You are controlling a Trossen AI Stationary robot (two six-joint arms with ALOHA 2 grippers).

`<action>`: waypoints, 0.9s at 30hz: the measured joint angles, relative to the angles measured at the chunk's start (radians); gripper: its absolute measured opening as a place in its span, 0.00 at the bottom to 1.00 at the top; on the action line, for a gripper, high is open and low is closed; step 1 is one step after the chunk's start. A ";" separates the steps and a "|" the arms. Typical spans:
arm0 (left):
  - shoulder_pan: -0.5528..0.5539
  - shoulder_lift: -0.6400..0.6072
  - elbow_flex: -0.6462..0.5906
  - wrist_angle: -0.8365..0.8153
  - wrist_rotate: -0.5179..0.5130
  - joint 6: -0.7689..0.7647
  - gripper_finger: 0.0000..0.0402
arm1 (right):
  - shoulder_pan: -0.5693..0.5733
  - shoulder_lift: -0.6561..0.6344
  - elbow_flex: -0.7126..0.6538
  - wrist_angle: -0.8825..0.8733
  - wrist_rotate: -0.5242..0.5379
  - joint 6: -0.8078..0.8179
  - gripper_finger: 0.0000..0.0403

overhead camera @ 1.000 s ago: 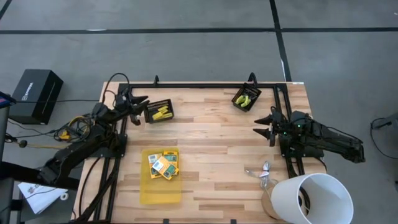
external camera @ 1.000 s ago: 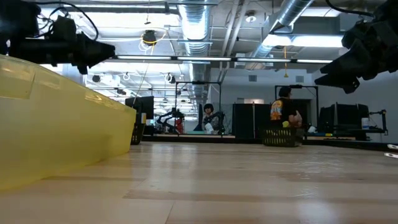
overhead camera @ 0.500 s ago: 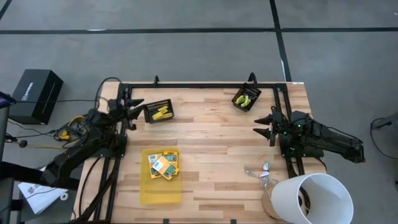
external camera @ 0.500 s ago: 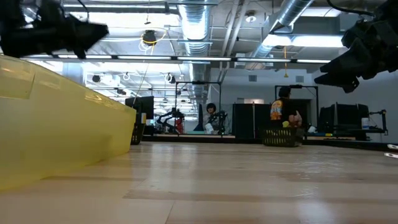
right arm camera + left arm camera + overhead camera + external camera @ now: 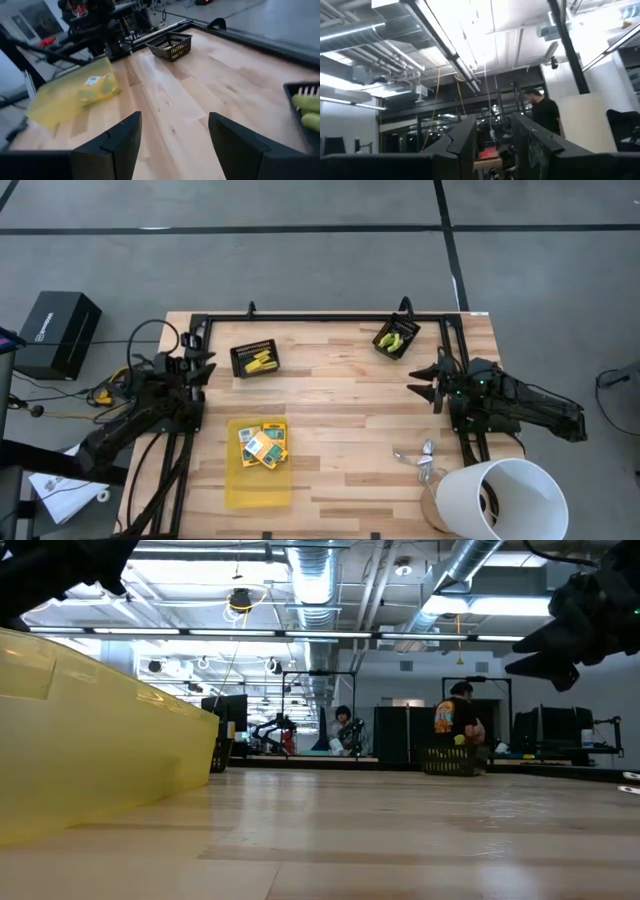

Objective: Pick & Place School Supplies
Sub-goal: Return to Home Position

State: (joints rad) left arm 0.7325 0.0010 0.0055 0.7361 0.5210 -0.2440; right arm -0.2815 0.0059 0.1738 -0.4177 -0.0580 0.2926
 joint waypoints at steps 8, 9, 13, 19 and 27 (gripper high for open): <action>-0.033 0.000 0.000 0.002 0.001 0.000 0.29 | 0.000 0.000 0.000 -0.001 0.004 0.180 0.55; -0.033 0.000 0.000 0.002 0.001 0.000 0.29 | 0.000 0.000 0.000 -0.001 0.005 0.182 0.55; -0.033 0.000 0.000 0.002 0.001 0.000 0.29 | 0.000 0.000 0.000 -0.001 0.005 0.179 0.55; -0.043 -0.001 0.000 0.002 0.000 0.000 0.29 | 0.000 0.000 0.000 -0.001 0.005 0.179 0.55; -0.087 -0.001 0.000 0.005 0.000 0.000 0.29 | 0.000 -0.002 0.000 -0.009 0.005 0.179 0.55</action>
State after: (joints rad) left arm 0.6454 0.0002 0.0055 0.7410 0.5213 -0.2440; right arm -0.2813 0.0044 0.1738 -0.4263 -0.0532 0.4721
